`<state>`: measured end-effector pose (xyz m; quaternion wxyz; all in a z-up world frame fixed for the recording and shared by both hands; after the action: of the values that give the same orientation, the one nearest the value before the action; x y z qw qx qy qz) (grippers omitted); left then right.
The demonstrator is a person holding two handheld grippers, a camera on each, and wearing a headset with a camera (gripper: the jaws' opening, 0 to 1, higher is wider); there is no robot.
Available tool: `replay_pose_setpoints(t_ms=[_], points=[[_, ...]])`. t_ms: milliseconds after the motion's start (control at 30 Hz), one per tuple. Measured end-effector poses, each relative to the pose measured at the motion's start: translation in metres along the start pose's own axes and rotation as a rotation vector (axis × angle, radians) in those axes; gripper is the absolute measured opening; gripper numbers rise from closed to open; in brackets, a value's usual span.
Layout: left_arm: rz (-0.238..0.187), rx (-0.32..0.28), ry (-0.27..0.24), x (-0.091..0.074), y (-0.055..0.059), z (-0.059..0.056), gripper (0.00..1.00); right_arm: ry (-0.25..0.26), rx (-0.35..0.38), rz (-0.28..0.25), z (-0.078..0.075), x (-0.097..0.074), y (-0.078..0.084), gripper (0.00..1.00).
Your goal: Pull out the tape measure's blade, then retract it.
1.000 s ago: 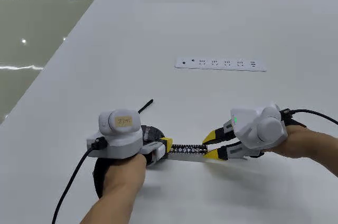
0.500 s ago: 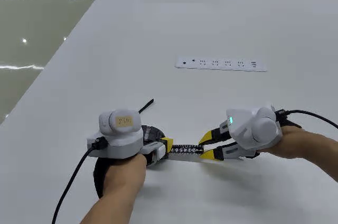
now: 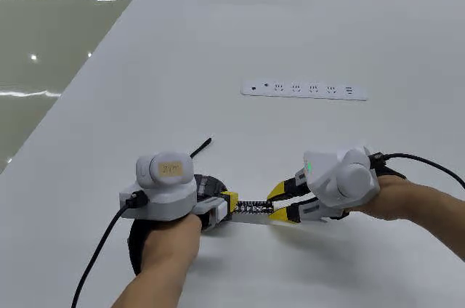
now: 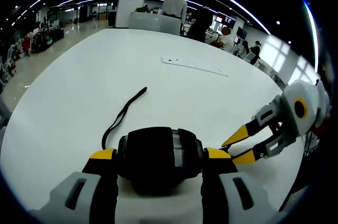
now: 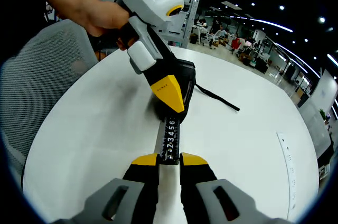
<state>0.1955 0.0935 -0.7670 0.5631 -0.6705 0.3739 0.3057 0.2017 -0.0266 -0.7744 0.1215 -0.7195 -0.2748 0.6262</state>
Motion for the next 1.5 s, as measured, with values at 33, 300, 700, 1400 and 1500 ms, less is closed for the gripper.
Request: replay_pose_setpoints(t_ms=[33,300,700,1400,1500], points=[[0.002,0.000,0.001,0.000,-0.001,0.001,0.60,0.000,-0.004,-0.001,0.000,0.000,-0.001,0.14],[0.006,0.000,0.003,0.001,-0.001,0.002,0.60,-0.001,-0.010,-0.002,0.000,0.004,-0.006,0.14],[0.005,0.003,0.004,0.003,-0.003,0.004,0.60,-0.006,-0.019,-0.001,0.000,0.011,-0.013,0.14],[0.011,0.004,0.015,0.003,-0.002,0.004,0.60,-0.011,-0.032,0.004,-0.001,0.019,-0.024,0.14],[0.011,0.004,0.015,0.000,0.002,-0.001,0.60,-0.012,-0.036,0.004,-0.001,0.021,-0.026,0.14]])
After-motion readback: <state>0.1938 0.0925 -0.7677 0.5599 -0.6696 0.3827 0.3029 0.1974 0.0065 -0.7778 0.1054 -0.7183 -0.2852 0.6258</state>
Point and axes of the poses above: the centre of the closed fingertips' face, and the gripper's own axes: x roughly forward along the fingers, z roughly to its left, y roughly out of its underside, the point moved 2 cm from there along -x, roughly backward along the fingers, and after that the axes turned 14 degrees about z, right-handed, at the moved point
